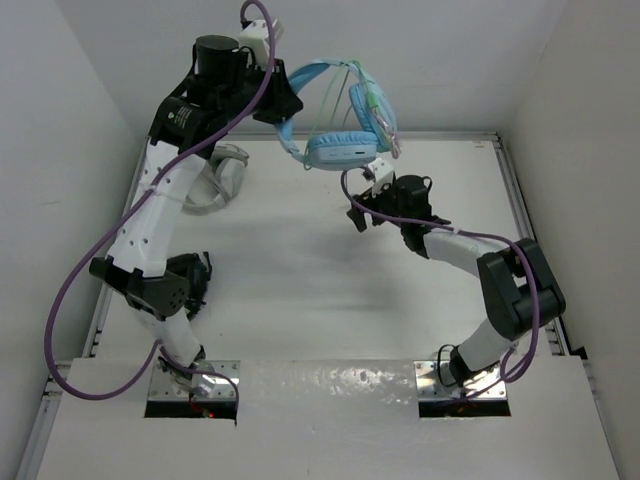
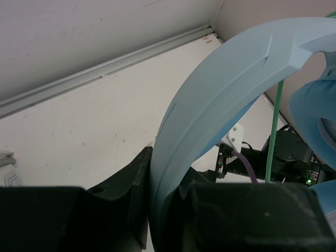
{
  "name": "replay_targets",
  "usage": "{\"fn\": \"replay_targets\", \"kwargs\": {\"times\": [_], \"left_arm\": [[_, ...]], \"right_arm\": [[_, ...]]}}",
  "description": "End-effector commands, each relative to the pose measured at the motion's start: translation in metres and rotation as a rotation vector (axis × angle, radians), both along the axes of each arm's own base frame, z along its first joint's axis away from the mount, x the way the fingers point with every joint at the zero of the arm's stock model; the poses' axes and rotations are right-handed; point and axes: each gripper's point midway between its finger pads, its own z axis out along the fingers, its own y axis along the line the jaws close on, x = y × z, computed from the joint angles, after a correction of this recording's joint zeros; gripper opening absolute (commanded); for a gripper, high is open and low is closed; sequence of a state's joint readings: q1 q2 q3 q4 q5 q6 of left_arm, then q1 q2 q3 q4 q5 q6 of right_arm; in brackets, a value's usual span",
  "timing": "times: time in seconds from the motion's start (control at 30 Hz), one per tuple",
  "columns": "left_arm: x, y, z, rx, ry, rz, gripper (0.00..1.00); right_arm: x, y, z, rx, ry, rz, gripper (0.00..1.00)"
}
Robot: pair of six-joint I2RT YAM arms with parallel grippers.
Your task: Wrap the headphones
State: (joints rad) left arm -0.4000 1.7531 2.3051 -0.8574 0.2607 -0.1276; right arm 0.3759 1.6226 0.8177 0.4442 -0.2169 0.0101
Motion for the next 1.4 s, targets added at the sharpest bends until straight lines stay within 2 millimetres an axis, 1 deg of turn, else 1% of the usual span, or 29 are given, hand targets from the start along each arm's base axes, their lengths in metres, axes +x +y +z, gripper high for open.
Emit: {"fn": "replay_targets", "kwargs": {"times": [0.0,0.1,0.17,0.27,0.3,0.33,0.37,0.47,0.5,0.53,0.57,0.63,0.67,0.7,0.73,0.77,0.8,0.83,0.87,0.93,0.97,1.03,1.07,1.1,1.13,1.23,1.27,1.33,1.37], "left_arm": [[-0.013,0.004,0.061,-0.109,-0.144,-0.015,0.00],[-0.013,0.002,0.062,-0.118,-0.143,-0.022,0.00],[-0.014,0.001,0.063,-0.127,-0.144,-0.032,0.00],[-0.016,0.000,0.064,-0.139,-0.137,-0.034,0.00],[-0.017,0.000,0.064,-0.146,-0.132,-0.032,0.00],[-0.017,0.001,0.065,-0.151,-0.127,-0.027,0.00],[-0.016,0.001,0.065,-0.159,-0.120,-0.017,0.00],[-0.011,0.006,0.060,-0.235,-0.046,0.012,0.00],[-0.003,0.017,0.058,-0.283,-0.004,0.053,0.00],[0.003,0.021,0.056,-0.303,0.010,0.069,0.00],[0.011,0.024,0.046,-0.309,0.039,0.096,0.00],[0.025,0.035,0.038,-0.344,0.080,0.154,0.00],[0.036,0.042,0.029,-0.351,0.103,0.181,0.00],[0.041,0.043,0.027,-0.360,0.106,0.192,0.00],[0.048,0.047,0.023,-0.351,0.102,0.220,0.00],[0.057,0.051,0.014,-0.337,0.107,0.242,0.00],[0.062,0.054,0.010,-0.320,0.098,0.257,0.00],[0.067,0.058,0.007,-0.308,0.093,0.271,0.00],[0.074,0.062,-0.004,-0.285,0.099,0.300,0.00],[0.084,0.074,-0.027,-0.210,0.103,0.360,0.00],[0.087,0.078,-0.035,-0.167,0.089,0.368,0.00],[0.092,0.092,-0.059,-0.094,0.099,0.431,0.00],[0.094,0.098,-0.064,-0.046,0.074,0.444,0.00],[0.098,0.110,-0.080,0.008,0.081,0.499,0.00],[0.097,0.117,-0.080,0.042,0.057,0.517,0.00],[0.107,0.144,-0.087,0.245,-0.073,0.580,0.00],[0.104,0.150,-0.099,0.326,-0.087,0.590,0.00],[0.103,0.155,-0.100,0.478,-0.168,0.574,0.00],[0.095,0.159,-0.117,0.554,-0.162,0.573,0.00]], "right_arm": [[-0.004,0.003,0.003,-0.076,-0.023,0.084,0.87],[0.017,0.008,0.030,0.020,-0.094,0.015,0.91],[0.030,0.013,0.034,0.079,-0.099,-0.024,0.91],[0.049,0.024,0.029,0.105,-0.060,-0.036,0.88],[0.057,0.029,0.035,0.121,-0.061,-0.044,0.85],[0.060,0.032,0.018,0.114,-0.022,-0.047,0.80],[0.061,0.034,0.011,0.114,0.009,-0.049,0.59],[0.059,0.045,0.002,0.140,0.061,-0.056,0.17],[0.048,0.058,-0.004,0.144,0.078,-0.041,0.00],[0.044,0.063,-0.003,0.129,0.065,-0.052,0.00],[0.029,0.086,0.002,0.117,0.049,-0.005,0.00],[0.016,0.104,0.005,0.053,0.023,0.022,0.00],[-0.002,0.130,0.009,0.040,0.021,0.078,0.00],[-0.006,0.147,0.023,0.029,-0.009,0.115,0.00],[-0.017,0.156,0.020,-0.010,0.016,0.138,0.00],[-0.035,0.178,0.024,-0.031,0.012,0.196,0.00],[-0.037,0.190,0.040,-0.051,-0.031,0.228,0.00],[-0.047,0.195,0.039,-0.082,-0.013,0.249,0.00],[-0.058,0.210,0.051,-0.080,-0.030,0.287,0.00],[-0.083,0.226,0.057,-0.099,-0.027,0.395,0.00],[-0.088,0.231,0.069,-0.094,-0.041,0.423,0.00],[-0.102,0.239,0.080,-0.114,-0.038,0.473,0.00],[-0.107,0.239,0.087,-0.125,-0.047,0.486,0.00],[-0.110,0.235,0.088,-0.145,-0.030,0.489,0.00],[-0.111,0.235,0.100,-0.136,-0.038,0.485,0.00],[-0.113,0.223,0.120,-0.150,-0.039,0.457,0.00],[-0.116,0.213,0.123,-0.178,-0.024,0.446,0.00],[-0.104,0.200,0.142,-0.229,-0.061,0.368,0.00],[-0.103,0.187,0.138,-0.290,-0.044,0.340,0.00]]}}
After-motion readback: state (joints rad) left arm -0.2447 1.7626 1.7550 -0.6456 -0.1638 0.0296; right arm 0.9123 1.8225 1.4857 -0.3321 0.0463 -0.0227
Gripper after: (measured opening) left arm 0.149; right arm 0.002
